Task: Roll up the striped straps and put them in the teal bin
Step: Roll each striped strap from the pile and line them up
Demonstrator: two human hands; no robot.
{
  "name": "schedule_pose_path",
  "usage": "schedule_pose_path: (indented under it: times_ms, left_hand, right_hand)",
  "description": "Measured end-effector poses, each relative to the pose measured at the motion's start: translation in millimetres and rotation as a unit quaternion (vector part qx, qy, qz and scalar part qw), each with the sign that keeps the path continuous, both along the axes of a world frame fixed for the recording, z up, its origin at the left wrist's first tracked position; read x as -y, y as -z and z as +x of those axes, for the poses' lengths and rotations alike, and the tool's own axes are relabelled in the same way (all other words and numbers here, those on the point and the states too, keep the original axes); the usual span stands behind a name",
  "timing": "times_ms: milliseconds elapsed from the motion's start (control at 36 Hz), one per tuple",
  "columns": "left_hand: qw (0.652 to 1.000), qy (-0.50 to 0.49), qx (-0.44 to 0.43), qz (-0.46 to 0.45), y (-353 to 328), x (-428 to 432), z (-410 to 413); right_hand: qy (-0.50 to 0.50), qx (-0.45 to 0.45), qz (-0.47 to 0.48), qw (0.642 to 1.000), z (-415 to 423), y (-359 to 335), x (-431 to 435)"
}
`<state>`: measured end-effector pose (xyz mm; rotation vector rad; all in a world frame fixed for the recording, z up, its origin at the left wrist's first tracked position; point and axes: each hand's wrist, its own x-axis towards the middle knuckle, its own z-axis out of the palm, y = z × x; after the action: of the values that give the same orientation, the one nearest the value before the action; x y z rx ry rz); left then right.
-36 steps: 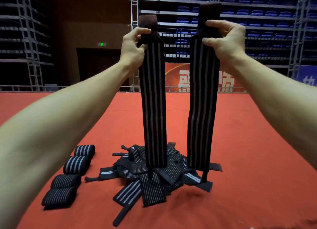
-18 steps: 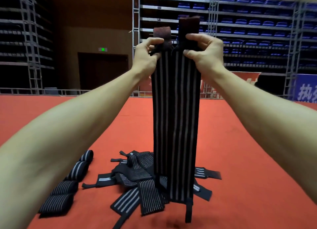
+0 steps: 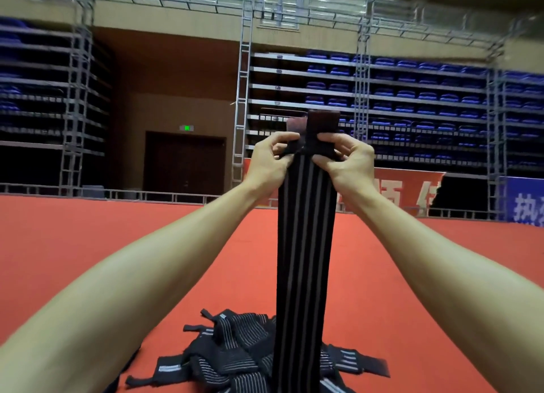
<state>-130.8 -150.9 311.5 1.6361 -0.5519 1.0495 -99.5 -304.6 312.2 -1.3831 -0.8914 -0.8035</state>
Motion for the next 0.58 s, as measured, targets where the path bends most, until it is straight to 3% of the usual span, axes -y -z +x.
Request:
schedule_pose_path:
  times_ms: [361, 583]
  left_hand:
    - [0.999, 0.023, -0.041, -0.014, 5, -4, -5]
    - [0.998, 0.029, -0.048, -0.028, 6, -7, -3]
  right_hand:
    - [0.047, 0.013, -0.009, 0.999, 2, 3, 2]
    - [-0.014, -0.012, 0.012, 1.000, -6, 0, 0]
